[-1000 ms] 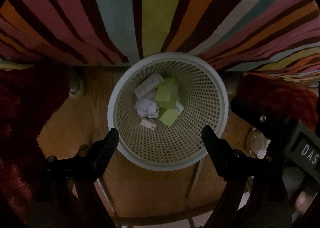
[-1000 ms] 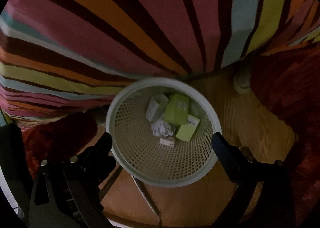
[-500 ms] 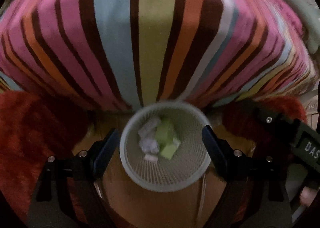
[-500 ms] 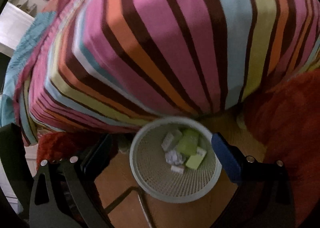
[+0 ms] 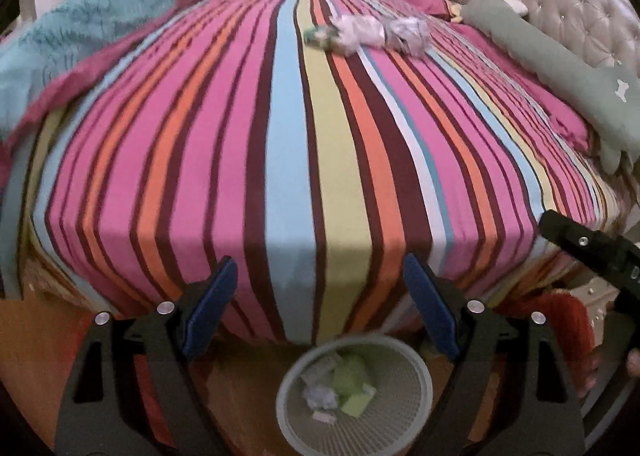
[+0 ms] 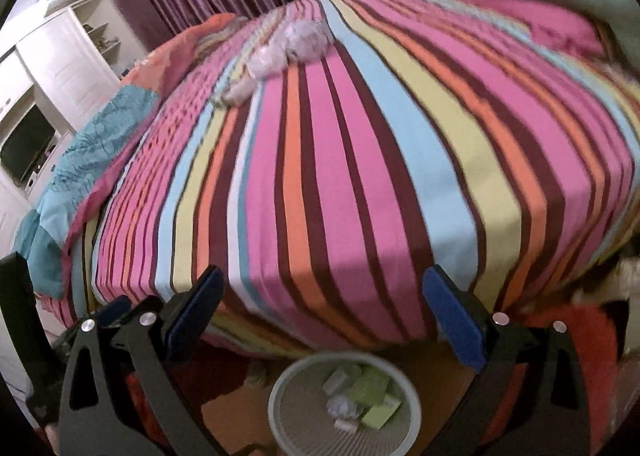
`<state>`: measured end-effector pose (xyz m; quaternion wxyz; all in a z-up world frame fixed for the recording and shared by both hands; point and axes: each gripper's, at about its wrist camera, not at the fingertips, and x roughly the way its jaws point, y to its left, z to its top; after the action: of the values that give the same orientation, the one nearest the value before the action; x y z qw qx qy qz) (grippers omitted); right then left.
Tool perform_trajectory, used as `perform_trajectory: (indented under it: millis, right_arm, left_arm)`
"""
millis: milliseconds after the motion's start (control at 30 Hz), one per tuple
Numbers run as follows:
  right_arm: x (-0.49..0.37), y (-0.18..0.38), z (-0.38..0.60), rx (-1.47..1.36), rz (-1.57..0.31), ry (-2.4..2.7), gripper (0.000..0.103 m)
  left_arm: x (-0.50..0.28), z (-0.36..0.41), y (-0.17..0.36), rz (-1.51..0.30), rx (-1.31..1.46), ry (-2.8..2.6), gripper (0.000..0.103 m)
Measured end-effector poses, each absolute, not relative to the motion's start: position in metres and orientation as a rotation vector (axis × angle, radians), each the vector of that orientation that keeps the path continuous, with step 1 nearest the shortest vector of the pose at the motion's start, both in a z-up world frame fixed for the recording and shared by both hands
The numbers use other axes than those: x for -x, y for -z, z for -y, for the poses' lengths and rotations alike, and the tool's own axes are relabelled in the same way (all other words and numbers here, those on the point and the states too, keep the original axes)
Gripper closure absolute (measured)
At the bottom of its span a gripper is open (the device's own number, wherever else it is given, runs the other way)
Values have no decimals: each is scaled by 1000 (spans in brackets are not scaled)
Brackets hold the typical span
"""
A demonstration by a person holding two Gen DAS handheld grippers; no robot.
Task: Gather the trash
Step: 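Move both tools back up toward the items on the bed, then grasp the green tissue pack with left tool while right tool grasps crumpled paper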
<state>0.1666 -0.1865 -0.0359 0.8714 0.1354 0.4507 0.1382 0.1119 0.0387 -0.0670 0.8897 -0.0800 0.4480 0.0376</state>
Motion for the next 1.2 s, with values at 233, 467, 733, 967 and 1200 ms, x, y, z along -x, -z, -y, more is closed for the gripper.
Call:
perform_trajectory:
  millis: [233, 467, 733, 967, 1200]
  right_arm:
    - [-194, 11, 186, -263, -877, -293, 8]
    - [-220, 1, 188, -250, -854, -284, 8]
    - [-252, -7, 180, -223, -839, -293, 8]
    - [-282, -9, 168, -200, -825, -306, 8]
    - [-321, -15, 156, -137, -810, -322, 8]
  left_arm:
    - [-146, -52, 49, -901, 201, -76, 20]
    - [-178, -56, 36, -862, 177, -68, 20]
    - [-213, -64, 33, -858, 195, -59, 13]
    - [-247, -61, 37, -863, 177, -35, 13]
    - [-288, -60, 42, -873, 151, -20, 13]
